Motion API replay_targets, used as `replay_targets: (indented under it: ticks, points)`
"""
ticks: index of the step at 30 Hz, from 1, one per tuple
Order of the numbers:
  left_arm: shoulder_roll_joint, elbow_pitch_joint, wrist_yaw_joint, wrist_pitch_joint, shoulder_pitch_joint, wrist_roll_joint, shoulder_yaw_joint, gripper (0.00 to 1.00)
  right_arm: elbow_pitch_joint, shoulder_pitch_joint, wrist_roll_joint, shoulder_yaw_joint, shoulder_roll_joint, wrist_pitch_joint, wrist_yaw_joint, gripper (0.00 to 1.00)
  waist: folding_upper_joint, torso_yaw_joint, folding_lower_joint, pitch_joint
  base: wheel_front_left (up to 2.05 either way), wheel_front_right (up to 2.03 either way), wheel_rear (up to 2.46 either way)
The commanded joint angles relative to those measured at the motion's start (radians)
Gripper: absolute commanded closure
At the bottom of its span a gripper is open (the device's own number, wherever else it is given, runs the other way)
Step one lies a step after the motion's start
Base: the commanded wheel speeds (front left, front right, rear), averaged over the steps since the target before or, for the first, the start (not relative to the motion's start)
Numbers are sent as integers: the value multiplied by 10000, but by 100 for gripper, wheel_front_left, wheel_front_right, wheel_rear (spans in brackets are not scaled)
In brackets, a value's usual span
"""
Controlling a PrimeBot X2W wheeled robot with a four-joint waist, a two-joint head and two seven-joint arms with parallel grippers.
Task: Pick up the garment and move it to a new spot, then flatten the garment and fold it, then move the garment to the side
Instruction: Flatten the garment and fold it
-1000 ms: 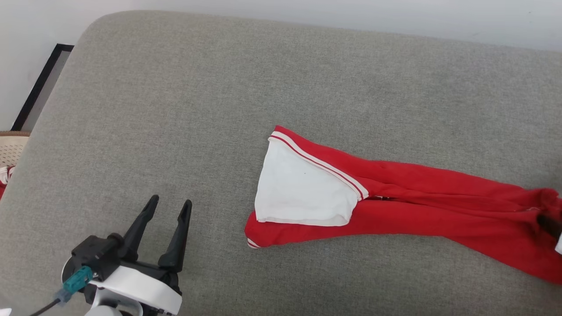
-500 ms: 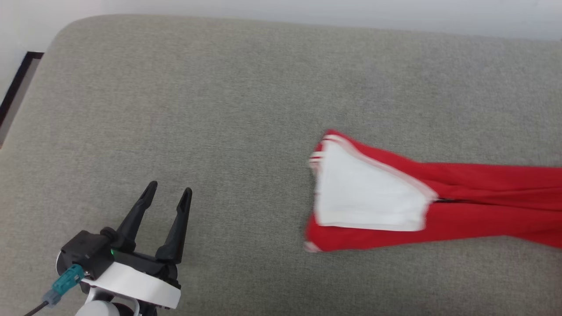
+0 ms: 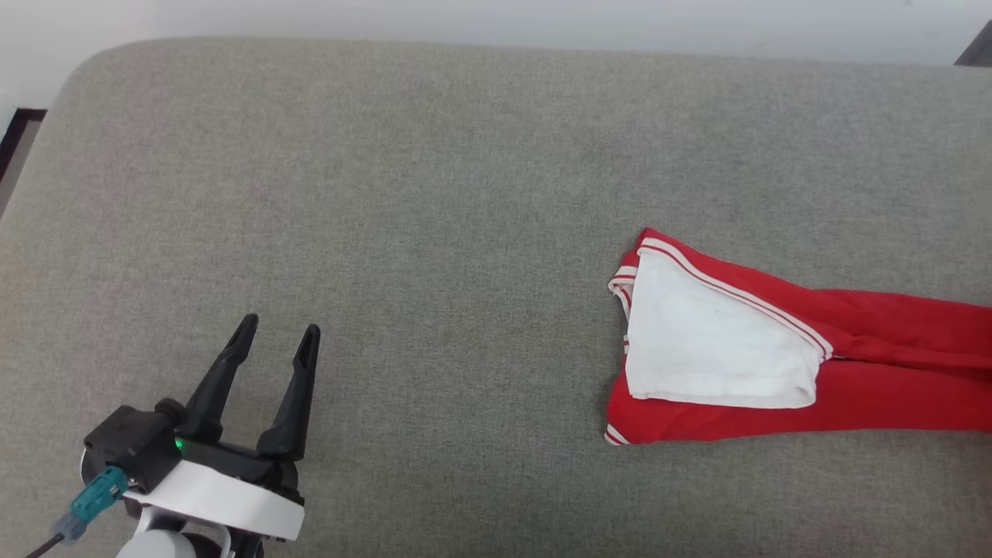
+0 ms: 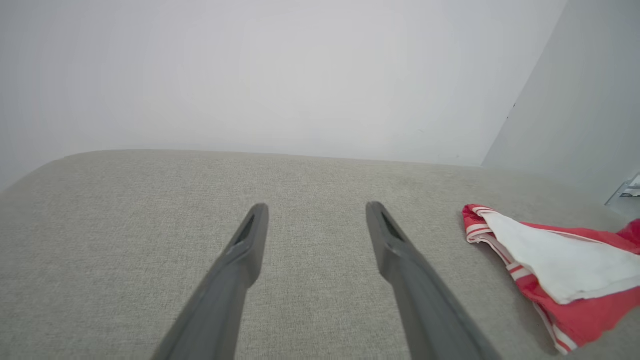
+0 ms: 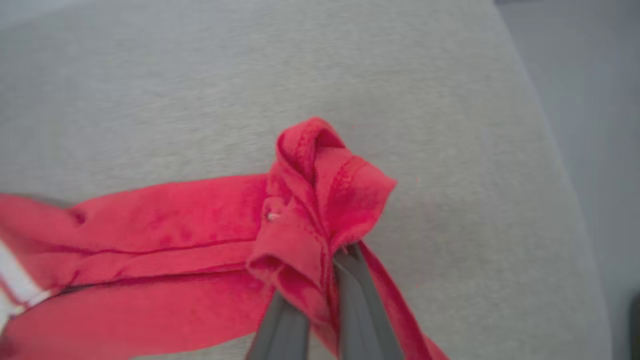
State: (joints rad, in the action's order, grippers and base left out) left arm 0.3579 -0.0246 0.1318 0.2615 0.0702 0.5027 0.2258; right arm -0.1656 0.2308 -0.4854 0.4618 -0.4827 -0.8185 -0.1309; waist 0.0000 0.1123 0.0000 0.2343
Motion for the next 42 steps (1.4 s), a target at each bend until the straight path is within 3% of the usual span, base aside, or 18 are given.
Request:
replay_targets:
  ticks: [1, 9, 15, 23, 34, 35, 36, 37, 38, 39, 42]
  points:
    - [36, -40, -24, 48, -126, 69, -17, 0, 165, -117, -124, -139, 25, -22, 4, 100, 0, -15, 0, -60, 0, 0, 0]
    - [88, -60, -24, 48, -331, 160, 133, 0, 2811, -715, -1046, -2652, 330, -535, 2, 100, 0, 46, 0, -226, 0, 0, 0]
    - [6, -75, -24, 48, -298, 270, 297, 0, 3723, -261, -1176, -4624, 638, -885, 2, 100, 0, 347, 0, -289, 0, 0, 0]
    - [-214, -184, -24, 48, -158, 414, 566, 0, 2522, 878, -1060, -6511, 984, -535, 2, 100, 0, 942, 0, -252, 0, 0, 0]
    - [-435, -325, -24, 48, 80, 633, 784, 0, -198, 1828, -1072, -7447, 1252, 524, 2, 100, 0, 1437, 0, -59, 0, 0, 0]
    - [-440, -347, -24, 48, 79, 658, 784, 0, -319, 1880, -1090, -7520, 1244, 610, 2, 82, 0, 1427, 0, -58, 0, 0, 0]
    - [-444, -371, -24, 48, 74, 679, 773, 0, -434, 1919, -1102, -7585, 1228, 690, 2, 54, 0, 1409, 0, -65, 0, 0, 0]
    - [-435, -390, -24, 48, 66, 705, 745, 0, -521, 1930, -1122, -7678, 1226, 758, 2, 18, 0, 1376, 0, -85, 0, 0, 0]
    - [-435, -390, -24, 48, 66, 705, 745, 0, -521, 1930, -1122, -7678, 1226, 758, 2, 18, 0, 1376, 0, -85, 0, 0, 0]
    - [-421, -406, -24, 48, 47, 726, 705, 0, -583, 1945, -1195, -7709, 1256, 763, 2, 0, 0, 1329, 0, -104, 0, 0, 0]
    - [-392, -453, -24, 48, -50, 779, 623, 0, -507, 2096, -1344, -7807, 1211, 809, 2, 0, 0, 1146, 0, -232, 0, 0, 0]
